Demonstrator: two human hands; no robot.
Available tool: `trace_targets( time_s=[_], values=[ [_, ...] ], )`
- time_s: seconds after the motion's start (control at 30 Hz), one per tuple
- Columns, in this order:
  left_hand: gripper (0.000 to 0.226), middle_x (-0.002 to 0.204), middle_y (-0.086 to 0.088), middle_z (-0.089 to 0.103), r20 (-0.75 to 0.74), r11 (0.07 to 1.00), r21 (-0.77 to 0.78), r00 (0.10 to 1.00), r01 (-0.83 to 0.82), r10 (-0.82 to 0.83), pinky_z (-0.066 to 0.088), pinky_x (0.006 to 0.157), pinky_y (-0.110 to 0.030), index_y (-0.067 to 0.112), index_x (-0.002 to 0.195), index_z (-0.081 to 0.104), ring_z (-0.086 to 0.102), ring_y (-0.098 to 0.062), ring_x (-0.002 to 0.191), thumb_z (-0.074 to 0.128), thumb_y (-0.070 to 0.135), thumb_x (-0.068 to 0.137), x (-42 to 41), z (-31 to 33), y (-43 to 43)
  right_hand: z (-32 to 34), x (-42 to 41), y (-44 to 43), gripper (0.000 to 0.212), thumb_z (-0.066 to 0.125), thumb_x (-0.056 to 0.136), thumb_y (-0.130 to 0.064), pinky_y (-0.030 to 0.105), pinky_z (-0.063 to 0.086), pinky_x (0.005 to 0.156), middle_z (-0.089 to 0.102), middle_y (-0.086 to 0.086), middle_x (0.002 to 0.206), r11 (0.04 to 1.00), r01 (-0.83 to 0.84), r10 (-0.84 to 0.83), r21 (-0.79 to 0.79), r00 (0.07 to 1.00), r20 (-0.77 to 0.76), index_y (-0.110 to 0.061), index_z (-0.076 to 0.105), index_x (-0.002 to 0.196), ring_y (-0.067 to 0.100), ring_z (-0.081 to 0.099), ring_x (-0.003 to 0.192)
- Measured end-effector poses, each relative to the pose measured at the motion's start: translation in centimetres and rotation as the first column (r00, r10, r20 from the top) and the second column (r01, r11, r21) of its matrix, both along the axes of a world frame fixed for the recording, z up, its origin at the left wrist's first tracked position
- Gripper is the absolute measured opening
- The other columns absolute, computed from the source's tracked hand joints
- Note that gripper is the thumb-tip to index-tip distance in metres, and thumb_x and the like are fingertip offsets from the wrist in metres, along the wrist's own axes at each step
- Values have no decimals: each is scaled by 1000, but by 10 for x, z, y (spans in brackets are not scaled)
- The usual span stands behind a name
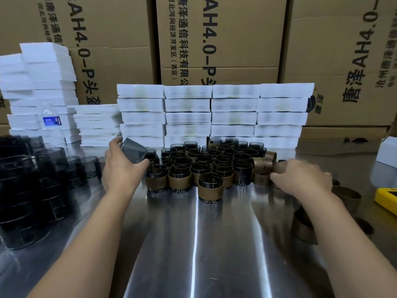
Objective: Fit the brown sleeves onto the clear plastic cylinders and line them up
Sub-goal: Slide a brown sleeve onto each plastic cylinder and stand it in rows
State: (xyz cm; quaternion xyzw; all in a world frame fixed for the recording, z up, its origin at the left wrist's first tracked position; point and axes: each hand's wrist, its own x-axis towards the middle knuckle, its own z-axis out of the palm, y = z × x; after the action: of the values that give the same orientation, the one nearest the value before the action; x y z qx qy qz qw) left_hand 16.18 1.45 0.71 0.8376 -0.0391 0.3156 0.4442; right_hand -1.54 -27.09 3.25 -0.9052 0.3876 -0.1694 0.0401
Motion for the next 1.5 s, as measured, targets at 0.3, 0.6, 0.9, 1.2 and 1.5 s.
trace_targets(
  time_s=[0.3,0.6,0.9,1.2,1.5],
  values=[
    [65,123,-4,53,104,988,-126,991,94,-81,39,78,-32,25,132,44,55,-26,102,74,34,74,-9,6,-10,8,-20,0,69,73,72,-47,25,47,90,54,2,132,980,-117,192,159,740,-644,-17,53,131,19,55,115],
    [51,115,2,55,171,884,-267,922,384,-348,48,83,-35,33,116,54,56,-14,95,72,51,72,-23,3,-29,-26,19,12,57,70,79,-13,19,27,102,35,6,143,846,-526,519,84,850,94,-19,50,133,21,41,128],
    [36,101,-7,74,54,320,-562,420,763,-906,55,50,-29,27,93,63,72,-35,81,64,51,67,-56,-10,-65,-24,19,9,56,65,75,-60,31,46,82,59,-5,121,935,-336,318,111,936,152,-28,57,121,17,55,110],
    [55,102,-25,71,-146,121,-745,17,657,-989,60,72,-34,-4,108,62,72,-32,89,52,41,78,-71,-29,-81,-12,9,10,18,72,69,-27,23,36,54,56,4,67,859,-298,276,417,954,114,-14,63,79,17,46,57],
    [41,102,-26,70,-134,126,-777,34,617,-990,59,66,-33,8,94,57,71,-36,89,56,44,75,-66,-29,-81,-7,10,9,14,64,78,-17,25,45,61,72,3,81,898,-292,183,329,928,325,-15,72,66,18,58,70]
  ],
)
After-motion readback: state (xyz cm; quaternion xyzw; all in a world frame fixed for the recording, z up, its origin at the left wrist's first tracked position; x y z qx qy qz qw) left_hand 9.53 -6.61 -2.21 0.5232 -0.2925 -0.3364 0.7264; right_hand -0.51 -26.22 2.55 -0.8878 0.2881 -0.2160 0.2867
